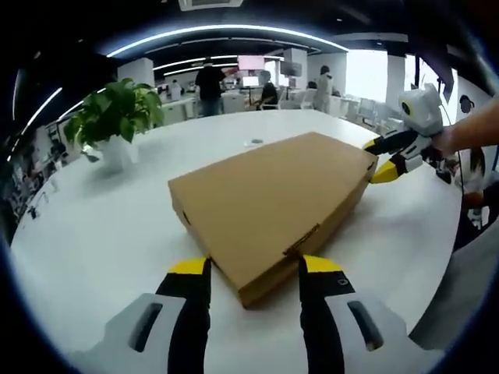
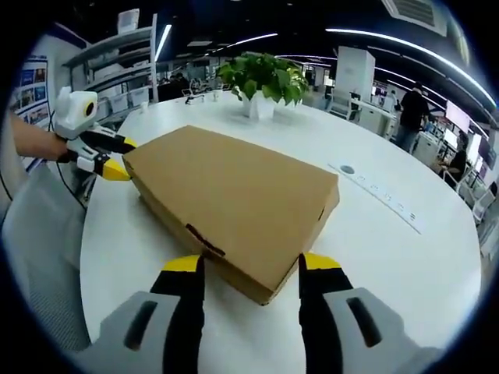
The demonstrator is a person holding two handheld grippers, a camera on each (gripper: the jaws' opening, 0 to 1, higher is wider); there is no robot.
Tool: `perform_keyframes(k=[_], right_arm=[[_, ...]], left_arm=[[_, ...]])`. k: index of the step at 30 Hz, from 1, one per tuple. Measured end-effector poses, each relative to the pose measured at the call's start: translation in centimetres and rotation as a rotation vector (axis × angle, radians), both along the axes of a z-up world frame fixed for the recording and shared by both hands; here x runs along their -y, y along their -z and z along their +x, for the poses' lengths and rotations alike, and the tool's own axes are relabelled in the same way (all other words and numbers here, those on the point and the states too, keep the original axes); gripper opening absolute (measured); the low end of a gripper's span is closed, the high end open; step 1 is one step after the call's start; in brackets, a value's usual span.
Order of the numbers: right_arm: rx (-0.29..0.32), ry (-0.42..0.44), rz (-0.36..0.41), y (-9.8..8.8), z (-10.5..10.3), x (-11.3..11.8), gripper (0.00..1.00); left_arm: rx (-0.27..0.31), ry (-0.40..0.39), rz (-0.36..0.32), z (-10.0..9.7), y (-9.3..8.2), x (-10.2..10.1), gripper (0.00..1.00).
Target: Operate the shoe box by opening the lid, removing the specified soft item, and placing it in the target area until the item is outside and the box remains undamaged.
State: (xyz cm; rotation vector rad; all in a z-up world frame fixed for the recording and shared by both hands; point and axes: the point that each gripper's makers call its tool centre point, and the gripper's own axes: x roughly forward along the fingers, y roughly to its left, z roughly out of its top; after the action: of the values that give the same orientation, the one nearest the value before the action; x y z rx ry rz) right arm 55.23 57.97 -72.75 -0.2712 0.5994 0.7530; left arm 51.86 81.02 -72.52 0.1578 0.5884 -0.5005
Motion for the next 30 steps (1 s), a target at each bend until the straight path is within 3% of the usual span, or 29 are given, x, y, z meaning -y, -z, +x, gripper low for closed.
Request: perform_keyframes(k=[30], right_arm=[[-0.048,0.102,0.002,0.0,-2.5,-1.6,0.41]], left_arm=[[-0.051,0.118,0.024,0.6,0.0,-1.9,0.42]])
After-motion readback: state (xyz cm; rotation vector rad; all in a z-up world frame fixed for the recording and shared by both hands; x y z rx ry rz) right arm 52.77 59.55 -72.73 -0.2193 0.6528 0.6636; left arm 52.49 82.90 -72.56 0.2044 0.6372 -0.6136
